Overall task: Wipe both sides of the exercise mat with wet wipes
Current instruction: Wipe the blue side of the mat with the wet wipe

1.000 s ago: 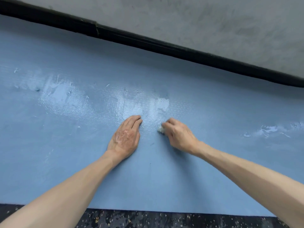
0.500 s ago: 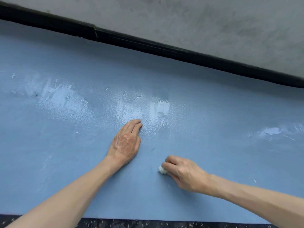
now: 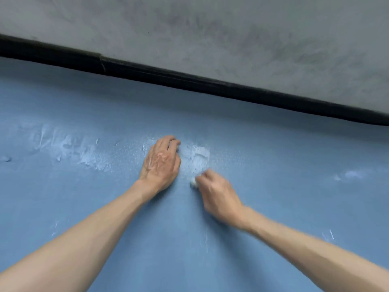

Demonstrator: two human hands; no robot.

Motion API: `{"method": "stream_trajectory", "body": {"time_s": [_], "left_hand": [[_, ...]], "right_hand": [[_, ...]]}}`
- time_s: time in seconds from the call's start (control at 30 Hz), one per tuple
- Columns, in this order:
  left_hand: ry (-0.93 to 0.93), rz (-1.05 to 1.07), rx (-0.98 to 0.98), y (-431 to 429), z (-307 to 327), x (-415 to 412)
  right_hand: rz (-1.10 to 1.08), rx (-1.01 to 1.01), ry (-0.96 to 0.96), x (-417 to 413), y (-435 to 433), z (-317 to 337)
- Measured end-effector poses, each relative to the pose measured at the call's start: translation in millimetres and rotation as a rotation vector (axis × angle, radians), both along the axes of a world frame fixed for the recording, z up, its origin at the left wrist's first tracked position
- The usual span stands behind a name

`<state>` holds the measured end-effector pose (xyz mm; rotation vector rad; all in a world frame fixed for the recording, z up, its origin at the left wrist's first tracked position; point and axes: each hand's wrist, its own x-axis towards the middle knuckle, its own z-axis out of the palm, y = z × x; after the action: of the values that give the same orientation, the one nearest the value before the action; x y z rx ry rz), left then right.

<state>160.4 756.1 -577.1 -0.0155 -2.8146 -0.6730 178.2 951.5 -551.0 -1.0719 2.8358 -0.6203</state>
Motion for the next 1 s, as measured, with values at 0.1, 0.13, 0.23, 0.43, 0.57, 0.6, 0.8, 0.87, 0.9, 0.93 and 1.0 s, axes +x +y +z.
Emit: {"method": "stream_trajectory", "body": {"time_s": [0.1, 0.13, 0.23, 0.43, 0.57, 0.6, 0.8, 0.87, 0.9, 0.93, 1.0], "left_hand": [[-0.036, 0.052, 0.007, -7, -5, -40], [-0.046, 0.066, 0.016, -7, -7, -50], [-0.051, 0.119, 0.056, 0, -11, -66], [-0.039, 0.164, 0.076, 3, -12, -70], [-0.07, 0.172, 0.074, 4, -8, -70], [-0.071, 0.177, 0.074, 5, -8, -70], [-0.067, 0.19, 0.038, 2, -10, -73], [-0.083, 0.199, 0.037, 2, -8, -72], [-0.09, 0.203, 0.036, 2, -7, -71], [-0.099, 0.206, 0.035, 2, -7, -71], [-0.118, 0.203, 0.039, 2, -8, -70]], "right_hand": [[0.237, -0.015, -0.108, 50, 31, 4], [0.297, 0.01, -0.131, 54, 37, 6], [0.327, 0.007, -0.12, 14, 30, 4], [-0.132, -0.105, 0.08, -166, -21, -11], [-0.288, -0.081, 0.061, -220, -31, -6], [-0.276, -0.077, 0.067, -216, -30, -6], [0.098, -0.108, -0.101, -94, 18, -5], [0.201, -0.09, -0.157, -98, 27, -3], [0.218, -0.079, -0.153, -117, 24, -5], [0.205, -0.081, -0.131, -142, 16, -6], [0.077, -0.117, -0.033, -205, -3, -10]]}}
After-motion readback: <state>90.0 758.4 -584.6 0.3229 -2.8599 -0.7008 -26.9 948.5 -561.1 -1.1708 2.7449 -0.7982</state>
